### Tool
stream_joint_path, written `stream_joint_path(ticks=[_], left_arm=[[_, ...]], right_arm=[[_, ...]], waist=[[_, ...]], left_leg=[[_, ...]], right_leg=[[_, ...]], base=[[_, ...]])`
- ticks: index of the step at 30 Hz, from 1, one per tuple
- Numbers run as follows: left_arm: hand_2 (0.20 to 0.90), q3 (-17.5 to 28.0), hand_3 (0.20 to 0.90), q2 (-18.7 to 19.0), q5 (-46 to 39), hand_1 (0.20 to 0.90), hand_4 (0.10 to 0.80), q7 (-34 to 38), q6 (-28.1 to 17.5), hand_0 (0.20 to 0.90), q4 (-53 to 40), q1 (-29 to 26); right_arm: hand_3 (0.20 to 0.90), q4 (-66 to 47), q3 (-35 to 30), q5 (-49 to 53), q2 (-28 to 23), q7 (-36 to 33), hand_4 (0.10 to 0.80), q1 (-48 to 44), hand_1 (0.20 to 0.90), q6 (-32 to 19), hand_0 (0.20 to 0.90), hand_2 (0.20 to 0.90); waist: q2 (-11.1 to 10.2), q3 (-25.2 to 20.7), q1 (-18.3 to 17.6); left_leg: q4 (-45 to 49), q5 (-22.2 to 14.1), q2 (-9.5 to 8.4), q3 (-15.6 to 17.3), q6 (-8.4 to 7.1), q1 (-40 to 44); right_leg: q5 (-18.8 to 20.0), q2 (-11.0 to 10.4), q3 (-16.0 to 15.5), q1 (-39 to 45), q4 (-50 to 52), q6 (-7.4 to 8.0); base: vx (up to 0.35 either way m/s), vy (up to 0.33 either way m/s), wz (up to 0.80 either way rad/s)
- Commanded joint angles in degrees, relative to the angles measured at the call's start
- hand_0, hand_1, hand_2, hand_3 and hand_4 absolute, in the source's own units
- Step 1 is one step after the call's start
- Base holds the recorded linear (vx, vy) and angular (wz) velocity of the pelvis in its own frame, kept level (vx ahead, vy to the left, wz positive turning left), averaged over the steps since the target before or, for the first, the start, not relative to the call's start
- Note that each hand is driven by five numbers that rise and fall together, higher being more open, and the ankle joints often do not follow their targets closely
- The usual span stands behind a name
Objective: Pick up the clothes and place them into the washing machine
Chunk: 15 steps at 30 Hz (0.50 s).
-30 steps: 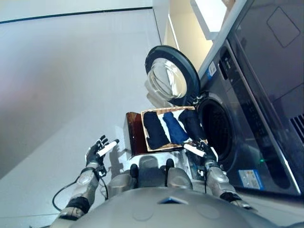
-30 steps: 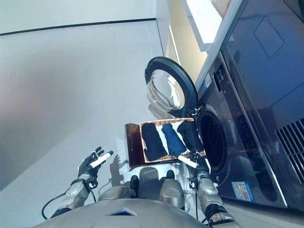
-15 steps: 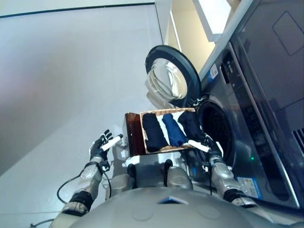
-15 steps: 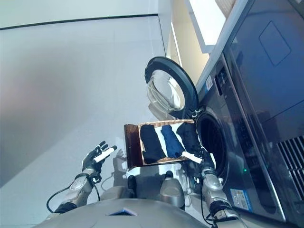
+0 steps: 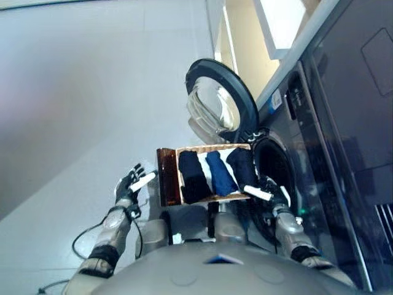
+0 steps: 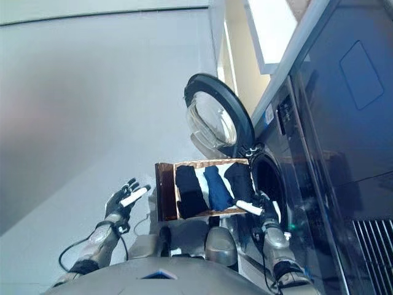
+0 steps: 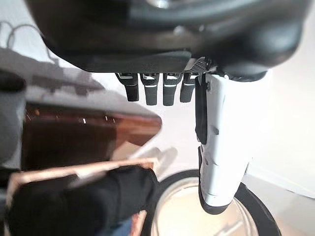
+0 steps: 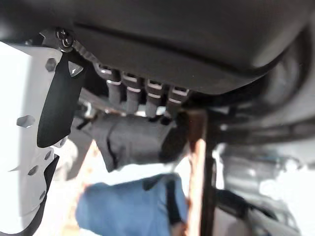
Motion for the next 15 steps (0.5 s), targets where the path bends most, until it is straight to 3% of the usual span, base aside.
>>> stream_joint_path(ticks=[1,9,15], left_arm=[[0.9,1.12,0.9,4.09,-0.56,0.9,0.8,-0.4,-3.75,0.9,-5.99,-0.66],[0.9,1.91,0.9,4.3,-0.66,0.9,0.8,-0.48,-4.08,0.9,-6.49,-0.41],[0.9,2.21,0.9,4.59,-0.49,0.9,0.8,0.02,-4.19,0.9,-7.94,-0.24]], right_arm=[[0.9,-1.98,-1.51,-0.22,-2.61,-1.69,0.8,-2.22,0.9,-2.86,0.9,0.9],[0.9,-2.9,-1.02,-2.34,-2.93,-2.65,0.8,-4.22,0.9,-2.71,0.9,0.9],[0.9,-3.42,-0.3,-4.77,-2.71,-3.45,0.8,-4.42,0.9,-2.5,0.9,0.9]], waist=[[-1.9,-2.43,-0.05],[-1.51,-1.78,1.03],[-1.6,-1.21,1.11]], left_leg=[[-4.71,2.95,-2.31,1.77,0.84,0.22],[-6.98,2.76,-4.05,5.11,1.84,1.75],[-8.22,2.94,-3.46,5.19,1.67,2.7]], right_leg=[[1.52,-4.65,3.05,-2.31,1.85,4.52],[3.82,-6.96,3.4,-3.23,-0.24,6.01],[3.19,-6.97,2.95,-3.76,0.81,6.13]], base=[[0.074,0.147,-0.15],[0.011,0.079,-0.12],[0.013,0.003,-0.03]])
